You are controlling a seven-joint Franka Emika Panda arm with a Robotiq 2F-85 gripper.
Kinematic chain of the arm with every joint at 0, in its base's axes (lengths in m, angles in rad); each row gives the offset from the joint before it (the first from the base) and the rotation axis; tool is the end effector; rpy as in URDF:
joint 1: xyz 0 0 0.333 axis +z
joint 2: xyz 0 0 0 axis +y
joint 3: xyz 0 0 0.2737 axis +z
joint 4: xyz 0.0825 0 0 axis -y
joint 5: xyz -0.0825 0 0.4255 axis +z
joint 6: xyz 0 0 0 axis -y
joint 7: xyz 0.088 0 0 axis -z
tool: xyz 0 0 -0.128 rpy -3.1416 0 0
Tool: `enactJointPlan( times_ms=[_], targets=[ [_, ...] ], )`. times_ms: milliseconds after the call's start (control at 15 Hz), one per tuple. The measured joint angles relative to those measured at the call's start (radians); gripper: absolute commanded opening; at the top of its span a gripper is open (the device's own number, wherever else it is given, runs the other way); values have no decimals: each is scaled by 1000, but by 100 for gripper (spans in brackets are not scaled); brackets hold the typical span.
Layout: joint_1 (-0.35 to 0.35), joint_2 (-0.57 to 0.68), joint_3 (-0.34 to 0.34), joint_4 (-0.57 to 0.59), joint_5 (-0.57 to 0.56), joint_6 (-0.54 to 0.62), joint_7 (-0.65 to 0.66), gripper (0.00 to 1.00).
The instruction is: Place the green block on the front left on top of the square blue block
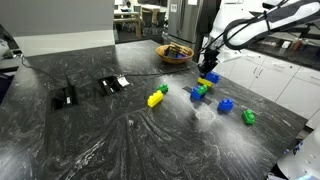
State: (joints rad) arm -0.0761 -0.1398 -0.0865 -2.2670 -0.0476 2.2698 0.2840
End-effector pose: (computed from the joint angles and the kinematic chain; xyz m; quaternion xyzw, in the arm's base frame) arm 0.5462 -0.0913 0.3464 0.9756 -0.2072 0.0717 0.0089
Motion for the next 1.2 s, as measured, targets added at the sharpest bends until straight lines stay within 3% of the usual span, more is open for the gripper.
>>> enactJointPlan(
  times_ms=[467,1200],
  targets=[
    [0,-47,10,2,-1,-153,32,0],
    [0,-21,10,2,35,-140,41,0]
  ],
)
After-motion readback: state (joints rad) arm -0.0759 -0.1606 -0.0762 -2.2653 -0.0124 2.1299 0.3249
